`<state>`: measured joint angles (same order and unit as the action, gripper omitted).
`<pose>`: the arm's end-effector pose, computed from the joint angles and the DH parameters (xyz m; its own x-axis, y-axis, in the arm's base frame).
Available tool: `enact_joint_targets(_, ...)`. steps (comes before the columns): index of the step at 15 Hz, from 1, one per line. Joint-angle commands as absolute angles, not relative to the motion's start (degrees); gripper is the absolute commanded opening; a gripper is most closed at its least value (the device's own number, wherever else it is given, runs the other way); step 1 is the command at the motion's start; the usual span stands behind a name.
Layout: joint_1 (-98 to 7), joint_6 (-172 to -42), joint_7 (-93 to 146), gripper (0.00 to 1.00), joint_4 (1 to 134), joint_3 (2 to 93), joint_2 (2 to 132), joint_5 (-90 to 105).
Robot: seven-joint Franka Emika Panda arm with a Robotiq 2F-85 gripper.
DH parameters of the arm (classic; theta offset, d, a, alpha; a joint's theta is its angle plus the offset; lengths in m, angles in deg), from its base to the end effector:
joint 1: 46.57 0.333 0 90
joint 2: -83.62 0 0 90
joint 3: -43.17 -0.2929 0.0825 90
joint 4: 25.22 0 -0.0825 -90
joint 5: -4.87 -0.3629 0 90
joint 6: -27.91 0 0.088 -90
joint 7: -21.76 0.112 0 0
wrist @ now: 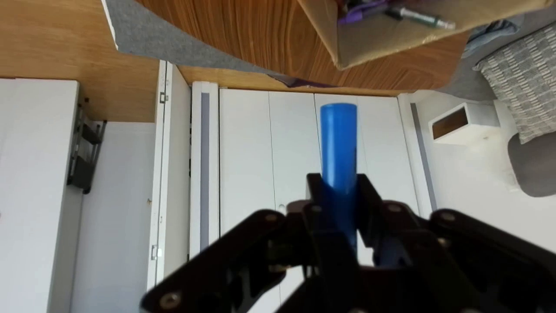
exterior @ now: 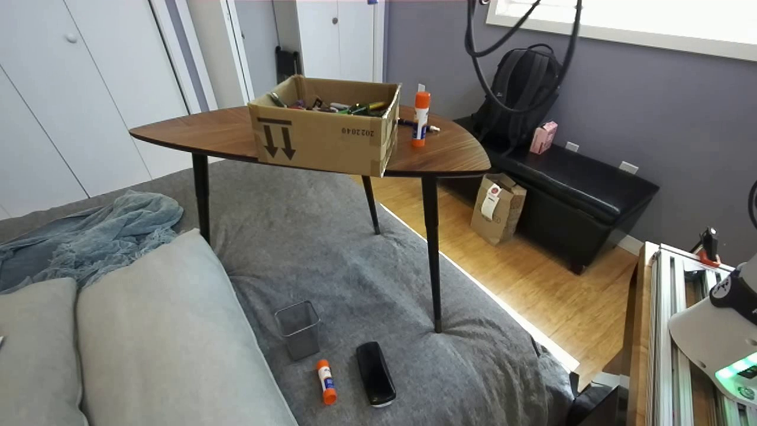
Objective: Remove the blue object from the box
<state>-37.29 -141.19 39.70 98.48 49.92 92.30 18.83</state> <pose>0.5417 0.0364 0.5598 0.5821 -0.0615 0.8108 -0.0345 -0.9981 -0.0510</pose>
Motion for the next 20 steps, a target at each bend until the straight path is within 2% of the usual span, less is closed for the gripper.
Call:
enact_joint_targets(1,-40.49,-141.16,44.8,0.05,110.81,47.35,103.2,26.4)
enact_joint_targets(5,-46.84,-141.86,51.29,0.05,117.28,41.96,109.37,34.38)
enact_joint_targets(6,-43.52,-141.15,47.33,0.2,112.94,44.78,104.85,30.85)
enact_joint_targets(14,-45.78,-141.16,49.13,0.2,116.17,42.66,108.09,32.46)
enact_joint_targets(15,-45.78,-141.16,49.13,0.05,116.17,42.66,108.09,32.46)
enact_joint_targets(20,-51.19,-141.7,57.2,0.05,119.12,35.69,109.46,35.86)
